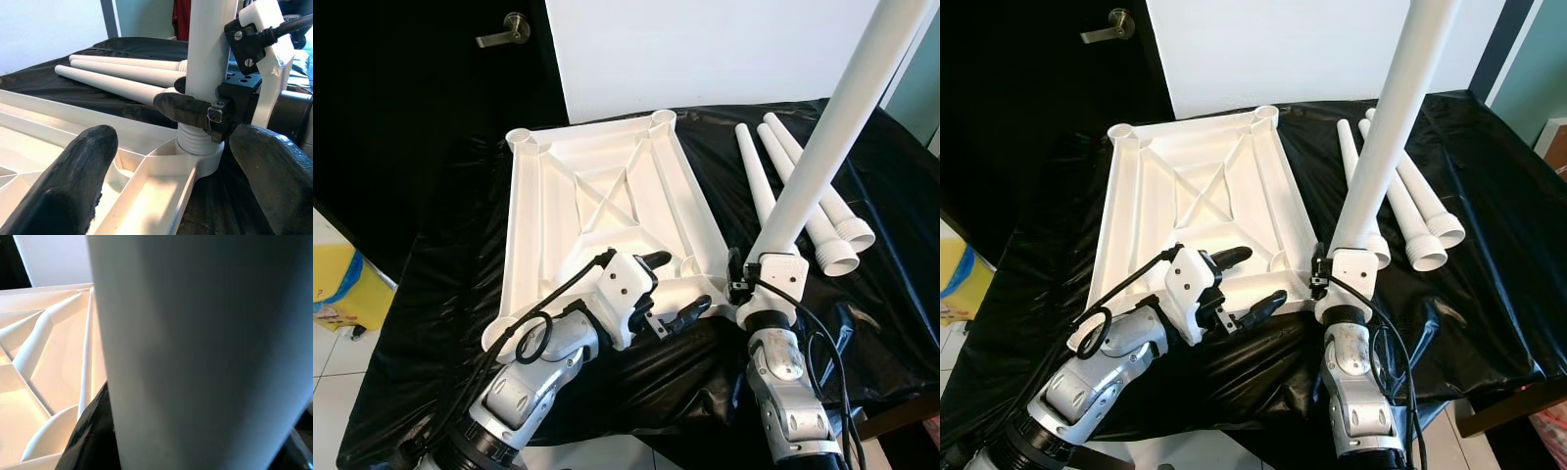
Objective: Building children table
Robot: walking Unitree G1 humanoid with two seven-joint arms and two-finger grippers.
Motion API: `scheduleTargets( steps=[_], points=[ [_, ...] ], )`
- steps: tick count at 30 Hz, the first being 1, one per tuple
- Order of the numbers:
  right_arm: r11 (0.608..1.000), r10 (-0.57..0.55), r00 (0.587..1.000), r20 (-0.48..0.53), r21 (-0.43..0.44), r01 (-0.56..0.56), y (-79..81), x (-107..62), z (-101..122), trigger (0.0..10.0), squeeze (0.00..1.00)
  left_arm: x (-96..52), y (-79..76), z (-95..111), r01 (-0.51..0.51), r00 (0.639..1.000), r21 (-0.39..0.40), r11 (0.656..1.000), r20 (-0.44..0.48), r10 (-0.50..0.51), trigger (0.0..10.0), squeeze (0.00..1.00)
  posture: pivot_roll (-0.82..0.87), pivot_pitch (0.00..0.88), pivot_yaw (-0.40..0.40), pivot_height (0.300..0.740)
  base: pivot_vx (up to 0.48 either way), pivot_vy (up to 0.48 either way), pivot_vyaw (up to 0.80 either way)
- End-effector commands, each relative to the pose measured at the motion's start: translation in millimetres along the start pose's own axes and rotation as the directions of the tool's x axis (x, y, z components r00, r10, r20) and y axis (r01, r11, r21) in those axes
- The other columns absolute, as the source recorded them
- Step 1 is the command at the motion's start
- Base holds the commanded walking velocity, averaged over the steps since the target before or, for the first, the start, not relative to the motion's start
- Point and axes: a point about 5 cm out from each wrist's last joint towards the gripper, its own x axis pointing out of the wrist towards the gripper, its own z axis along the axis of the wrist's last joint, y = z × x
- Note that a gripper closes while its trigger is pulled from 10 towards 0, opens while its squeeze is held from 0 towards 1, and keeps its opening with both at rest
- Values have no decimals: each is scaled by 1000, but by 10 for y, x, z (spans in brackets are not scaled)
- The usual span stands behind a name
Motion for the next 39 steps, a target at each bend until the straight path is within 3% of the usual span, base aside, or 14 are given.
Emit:
scheduleTargets(
  steps=[1,6,13,28,34,39],
  points=[
    [994,-109,989,-97,9,110,-160,-34,-167,10000,0,4,-77,-1,159,987,10,987,2,-159,10000,0,-141,57,48,740,0,0,0],
    [984,-176,982,-70,11,178,-221,-10,-105,10000,0,7,-84,-2,161,987,8,987,3,-161,10000,0,-143,55,49,740,0,0,0],
    [985,-170,985,-13,36,170,-227,-4,-10,10000,0,11,-78,-4,163,987,8,987,5,-163,10000,0,-149,53,53,740,0,0,0],
    [993,-108,963,246,69,94,-147,-15,555,10000,0,36,-107,-2,194,981,7,981,9,-194,10000,0,-169,50,67,740,0,0,0],
    [995,-95,960,265,62,82,-131,-31,600,10000,0,37,-118,-6,198,980,6,980,9,-199,10000,0,-172,49,67,740,0,0,0],
    [994,-98,983,153,55,90,-172,-59,347,10000,0,40,-127,-8,205,979,5,979,10,-205,10000,0,-172,45,67,740,0,0,0]
  ],
)
